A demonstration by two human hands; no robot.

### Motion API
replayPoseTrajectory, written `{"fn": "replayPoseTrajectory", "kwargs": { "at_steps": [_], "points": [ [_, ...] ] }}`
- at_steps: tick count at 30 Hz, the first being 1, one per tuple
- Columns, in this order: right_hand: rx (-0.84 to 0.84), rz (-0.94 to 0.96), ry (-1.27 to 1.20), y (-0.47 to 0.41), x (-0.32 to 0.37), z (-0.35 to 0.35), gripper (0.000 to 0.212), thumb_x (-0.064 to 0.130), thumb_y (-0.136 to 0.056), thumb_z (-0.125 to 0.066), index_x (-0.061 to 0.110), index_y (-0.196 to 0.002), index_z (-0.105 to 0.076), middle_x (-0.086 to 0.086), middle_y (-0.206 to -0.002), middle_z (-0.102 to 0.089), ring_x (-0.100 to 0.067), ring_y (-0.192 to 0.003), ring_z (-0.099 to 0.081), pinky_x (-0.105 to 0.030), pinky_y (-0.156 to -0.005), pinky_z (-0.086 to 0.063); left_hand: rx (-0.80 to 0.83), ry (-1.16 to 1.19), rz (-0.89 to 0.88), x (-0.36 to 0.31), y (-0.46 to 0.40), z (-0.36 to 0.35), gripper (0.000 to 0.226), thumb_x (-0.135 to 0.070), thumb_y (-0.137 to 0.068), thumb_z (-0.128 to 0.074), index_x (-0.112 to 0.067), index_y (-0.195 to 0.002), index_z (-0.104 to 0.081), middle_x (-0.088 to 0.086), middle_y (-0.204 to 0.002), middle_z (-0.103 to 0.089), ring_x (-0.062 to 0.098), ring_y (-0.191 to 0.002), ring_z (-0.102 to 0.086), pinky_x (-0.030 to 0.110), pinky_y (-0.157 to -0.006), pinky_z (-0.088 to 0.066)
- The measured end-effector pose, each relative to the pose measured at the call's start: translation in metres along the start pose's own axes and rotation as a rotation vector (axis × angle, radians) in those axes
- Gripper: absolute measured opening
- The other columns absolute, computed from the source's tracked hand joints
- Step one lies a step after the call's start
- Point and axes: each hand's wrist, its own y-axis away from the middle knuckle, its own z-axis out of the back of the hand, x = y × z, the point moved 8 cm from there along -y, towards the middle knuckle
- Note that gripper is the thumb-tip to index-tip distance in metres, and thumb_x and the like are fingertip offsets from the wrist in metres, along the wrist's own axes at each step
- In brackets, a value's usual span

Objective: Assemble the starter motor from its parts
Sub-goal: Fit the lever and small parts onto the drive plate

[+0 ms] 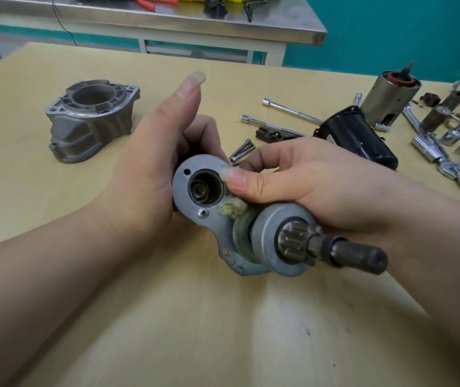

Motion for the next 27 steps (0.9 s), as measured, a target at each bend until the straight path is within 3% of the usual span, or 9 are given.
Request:
{"fn": "replayPoseTrajectory", "kwargs": {
  "at_steps": [4, 8, 12, 17, 22, 27],
  "points": [
    [-0.016, 0.006, -0.012, -0.001, -0.002, -0.001, 0.060, 0.040, -0.064, -0.083, -0.003, -0.103, -0.068, -0.008, -0.078, -0.073, -0.013, -0.058, -0.065, -0.022, -0.050, -0.053, -0.008, 0.029, -0.010, 0.004, 0.000, 0.000, 0.072, -0.060, -0.088, -0.044, 0.007, -0.065, -0.052, 0.024, -0.061, -0.060, 0.034, -0.061, -0.049, 0.038, -0.061, -0.041],
    [-0.022, 0.022, -0.008, -0.004, -0.005, -0.003, 0.051, 0.040, -0.063, -0.083, 0.003, -0.094, -0.070, -0.006, -0.075, -0.073, -0.012, -0.056, -0.064, -0.022, -0.050, -0.051, -0.006, -0.065, -0.039, 0.006, -0.002, 0.006, 0.074, -0.067, -0.089, -0.050, 0.000, -0.059, -0.062, 0.029, -0.063, -0.060, 0.037, -0.065, -0.051, 0.040, -0.064, -0.043],
    [-0.008, -0.001, -0.020, -0.007, -0.012, -0.004, 0.043, 0.040, -0.062, -0.084, 0.010, -0.091, -0.072, -0.010, -0.080, -0.073, -0.020, -0.065, -0.065, -0.032, -0.061, -0.055, 0.035, -0.194, -0.103, 0.007, -0.002, 0.007, 0.077, -0.074, -0.086, -0.046, -0.003, -0.063, -0.065, 0.043, -0.074, -0.054, 0.051, -0.067, -0.048, 0.051, -0.072, -0.042],
    [0.026, 0.001, -0.005, -0.008, -0.012, -0.003, 0.038, 0.037, -0.067, -0.083, 0.010, -0.090, -0.071, -0.011, -0.082, -0.074, -0.019, -0.065, -0.066, -0.029, -0.057, -0.054, 0.053, -0.256, -0.121, 0.010, -0.005, 0.011, 0.077, -0.078, -0.095, -0.040, -0.014, -0.067, -0.073, 0.033, -0.075, -0.064, 0.035, -0.066, -0.058, 0.055, -0.071, -0.043],
    [0.017, 0.019, -0.019, -0.007, -0.013, -0.001, 0.033, 0.036, -0.071, -0.081, 0.011, -0.089, -0.071, -0.005, -0.077, -0.072, -0.012, -0.059, -0.065, -0.022, -0.052, -0.053, 0.019, -0.291, -0.112, 0.011, -0.003, 0.012, 0.082, -0.083, -0.094, -0.034, -0.016, -0.067, -0.075, 0.032, -0.078, -0.068, 0.047, -0.070, -0.060, 0.065, -0.074, -0.047],
    [-0.011, -0.010, -0.183, -0.008, -0.022, 0.003, 0.037, 0.030, -0.070, -0.079, 0.005, -0.097, -0.071, -0.004, -0.076, -0.073, -0.011, -0.058, -0.067, -0.021, -0.052, -0.055, -0.009, -0.184, -0.129, 0.013, 0.003, 0.018, 0.079, -0.076, -0.098, -0.039, -0.015, -0.078, -0.083, 0.027, -0.098, -0.079, 0.051, -0.098, -0.073, 0.076, -0.100, -0.049]
  ]
}}
